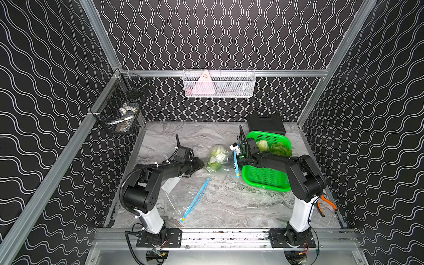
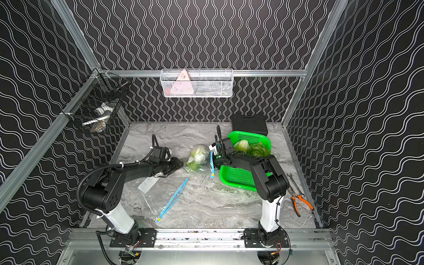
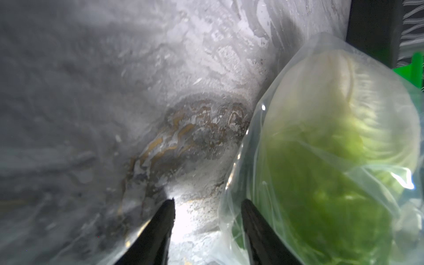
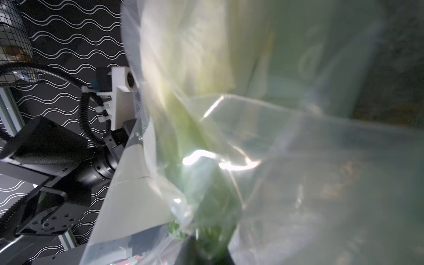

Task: Open the zip-top bag and take out the chinese cabbages
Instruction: Pick up the Chinese cabbage from the zipper food storage bag.

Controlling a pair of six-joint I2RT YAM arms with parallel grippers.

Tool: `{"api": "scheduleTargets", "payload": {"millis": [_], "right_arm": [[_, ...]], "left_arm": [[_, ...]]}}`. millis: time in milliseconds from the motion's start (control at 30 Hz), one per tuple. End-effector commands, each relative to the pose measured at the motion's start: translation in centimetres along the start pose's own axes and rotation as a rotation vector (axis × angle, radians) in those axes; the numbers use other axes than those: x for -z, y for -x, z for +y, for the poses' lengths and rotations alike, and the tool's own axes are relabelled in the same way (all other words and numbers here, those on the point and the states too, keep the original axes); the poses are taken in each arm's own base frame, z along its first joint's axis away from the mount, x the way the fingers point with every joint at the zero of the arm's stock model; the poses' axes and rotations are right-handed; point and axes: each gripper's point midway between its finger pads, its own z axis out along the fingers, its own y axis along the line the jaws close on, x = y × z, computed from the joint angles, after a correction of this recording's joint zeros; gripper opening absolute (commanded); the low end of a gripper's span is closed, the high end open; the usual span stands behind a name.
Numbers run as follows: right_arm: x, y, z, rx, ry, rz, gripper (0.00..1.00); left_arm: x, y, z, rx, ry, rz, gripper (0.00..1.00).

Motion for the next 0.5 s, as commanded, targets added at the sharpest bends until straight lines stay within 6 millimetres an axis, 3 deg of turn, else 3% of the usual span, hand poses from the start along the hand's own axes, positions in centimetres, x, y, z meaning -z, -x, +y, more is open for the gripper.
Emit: {"api": "scheduleTargets", "payload": {"millis": [0, 333, 467], "right_arm": [[0.0, 0.1, -0.6, 0.008, -0.035, -0.006, 0.00], [-0.1, 0.1, -1.1, -0.013, -0.046, -0.010, 0.00], [-0.2, 0.1, -1.2, -0.011, -0.046, -0.013, 0.00]], "left_arm": [[-0.1, 1.2, -2.2, 0.092, -0.118, -0.040, 0.59], [0.5, 1.9, -2.8, 0.219, -0.191, -0.098, 0.58], [-0.2, 2.0, -3.7, 0.274, -0.258, -0.085, 0.52]]}}
